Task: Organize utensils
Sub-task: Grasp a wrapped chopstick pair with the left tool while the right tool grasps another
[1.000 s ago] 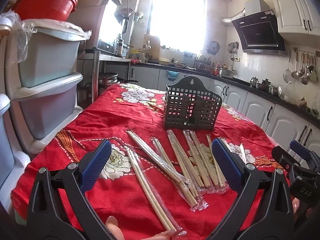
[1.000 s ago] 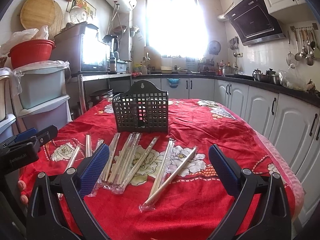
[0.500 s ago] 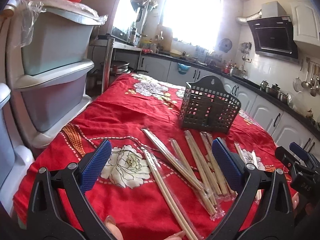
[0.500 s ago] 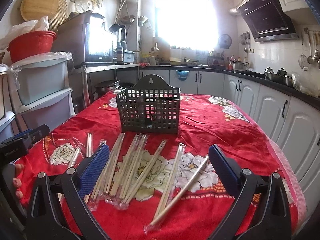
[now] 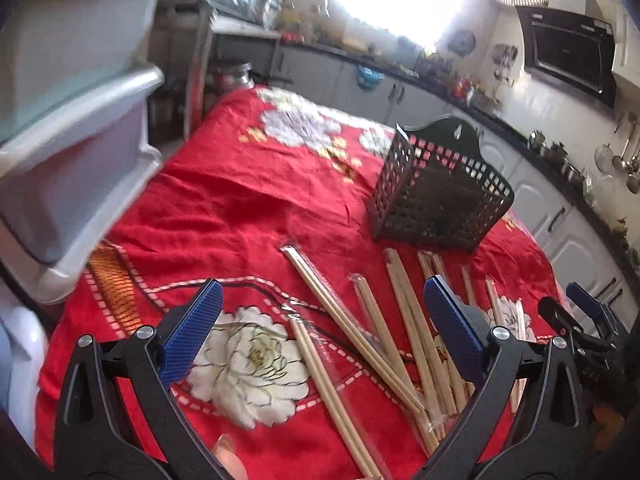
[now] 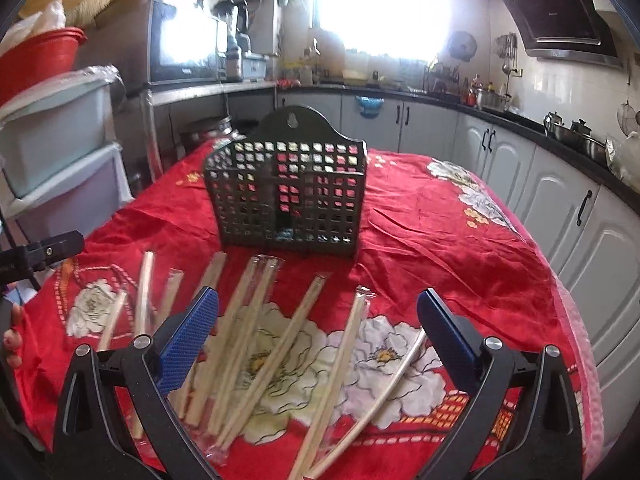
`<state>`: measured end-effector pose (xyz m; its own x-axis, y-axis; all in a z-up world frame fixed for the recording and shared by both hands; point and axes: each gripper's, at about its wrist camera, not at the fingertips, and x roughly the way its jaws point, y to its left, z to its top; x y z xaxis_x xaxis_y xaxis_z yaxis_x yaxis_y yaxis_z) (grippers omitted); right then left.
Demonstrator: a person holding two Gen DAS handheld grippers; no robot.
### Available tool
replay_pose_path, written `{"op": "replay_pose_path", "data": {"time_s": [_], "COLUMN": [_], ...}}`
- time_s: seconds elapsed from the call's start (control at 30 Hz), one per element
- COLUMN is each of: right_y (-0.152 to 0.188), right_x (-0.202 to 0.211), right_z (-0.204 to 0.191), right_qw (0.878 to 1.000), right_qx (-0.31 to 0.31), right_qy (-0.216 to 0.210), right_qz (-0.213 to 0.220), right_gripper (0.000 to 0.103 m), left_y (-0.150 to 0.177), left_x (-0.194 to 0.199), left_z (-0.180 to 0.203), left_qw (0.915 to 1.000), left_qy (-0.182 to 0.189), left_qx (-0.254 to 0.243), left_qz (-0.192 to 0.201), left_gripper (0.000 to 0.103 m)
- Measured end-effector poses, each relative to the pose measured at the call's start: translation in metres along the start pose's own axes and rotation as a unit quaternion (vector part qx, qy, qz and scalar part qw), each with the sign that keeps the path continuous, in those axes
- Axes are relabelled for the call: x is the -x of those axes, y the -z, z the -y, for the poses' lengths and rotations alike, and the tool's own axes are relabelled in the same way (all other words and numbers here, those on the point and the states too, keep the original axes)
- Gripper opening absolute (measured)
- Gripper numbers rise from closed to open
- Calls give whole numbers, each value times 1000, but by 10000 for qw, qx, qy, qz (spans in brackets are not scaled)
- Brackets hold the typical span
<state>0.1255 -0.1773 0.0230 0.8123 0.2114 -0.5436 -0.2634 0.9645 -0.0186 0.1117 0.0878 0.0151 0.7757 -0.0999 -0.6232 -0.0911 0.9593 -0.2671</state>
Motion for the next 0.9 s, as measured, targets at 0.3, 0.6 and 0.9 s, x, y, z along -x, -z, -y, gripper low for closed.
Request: {"op": "replay_pose_path", "data": {"time_s": [0.3, 0.6, 0.9], "right_y": [-4, -1, 0], "right_x": [-44, -94, -123], "right_z": [28, 43, 52], "right_qw": [9966, 9810, 9694], "right_qx": [-311, -539, -805], "right_qy": [-63, -513, -610], "right_qz": [-766, -1790, -2238], "right_gripper": [95, 58, 48], "left_y": [-12, -7, -29], "left_x": [-54, -100, -129], "left_z": [-2, -20, -20], "left_qw": [9938, 9793, 9767], "left_qy": [518, 517, 432], "left_qx": [317, 958, 954], "left_qz": [-936, -1709, -1873], "left_gripper": [74, 61, 61]}}
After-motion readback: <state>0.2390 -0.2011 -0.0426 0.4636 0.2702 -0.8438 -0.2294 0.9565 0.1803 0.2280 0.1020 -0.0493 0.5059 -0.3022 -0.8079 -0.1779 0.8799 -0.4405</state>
